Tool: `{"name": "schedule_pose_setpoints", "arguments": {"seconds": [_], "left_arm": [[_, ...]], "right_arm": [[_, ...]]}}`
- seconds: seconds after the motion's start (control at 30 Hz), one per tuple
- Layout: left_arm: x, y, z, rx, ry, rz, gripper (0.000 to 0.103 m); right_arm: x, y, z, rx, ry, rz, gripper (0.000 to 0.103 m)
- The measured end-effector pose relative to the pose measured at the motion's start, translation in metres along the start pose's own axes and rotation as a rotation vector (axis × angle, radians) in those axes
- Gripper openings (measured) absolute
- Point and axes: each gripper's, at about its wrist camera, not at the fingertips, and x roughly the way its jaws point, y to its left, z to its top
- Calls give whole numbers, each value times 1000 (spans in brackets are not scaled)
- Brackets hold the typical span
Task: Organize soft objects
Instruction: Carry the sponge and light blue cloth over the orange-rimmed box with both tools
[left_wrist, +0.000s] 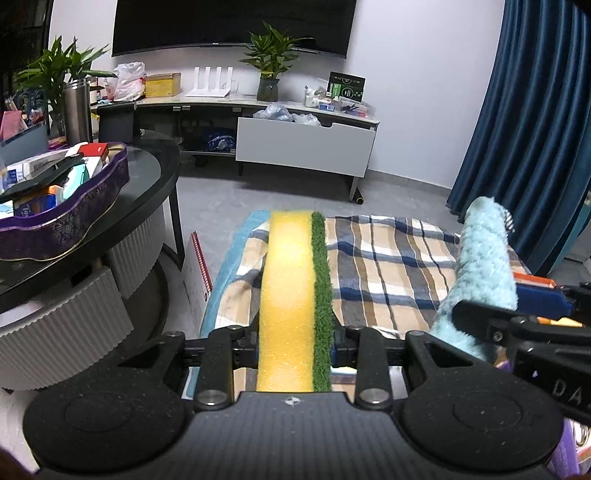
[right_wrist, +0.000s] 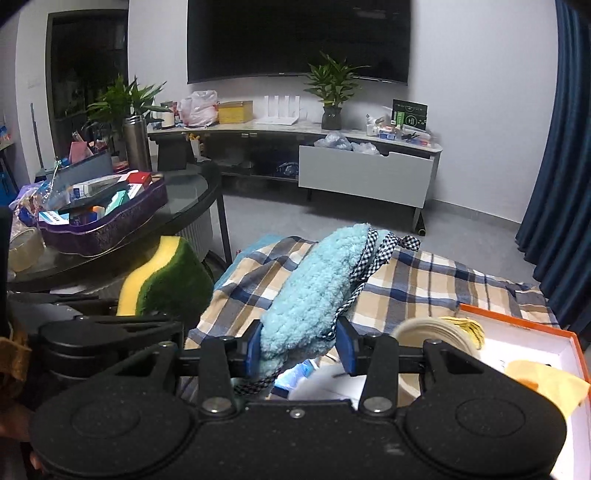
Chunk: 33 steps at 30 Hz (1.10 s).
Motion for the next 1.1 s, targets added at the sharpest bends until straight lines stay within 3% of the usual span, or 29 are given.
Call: {"name": "schedule_pose_setpoints", "arguments": {"seconds": [0.4, 1.1], "left_arm": [[-19, -28, -1, 13, 2, 53, 31], [-27, -61, -5, 46, 14, 22, 31]], "right_arm": [[-34, -27, -7, 6, -60, 17, 51], [-60, -50, -15, 46, -100, 8, 51]]}}
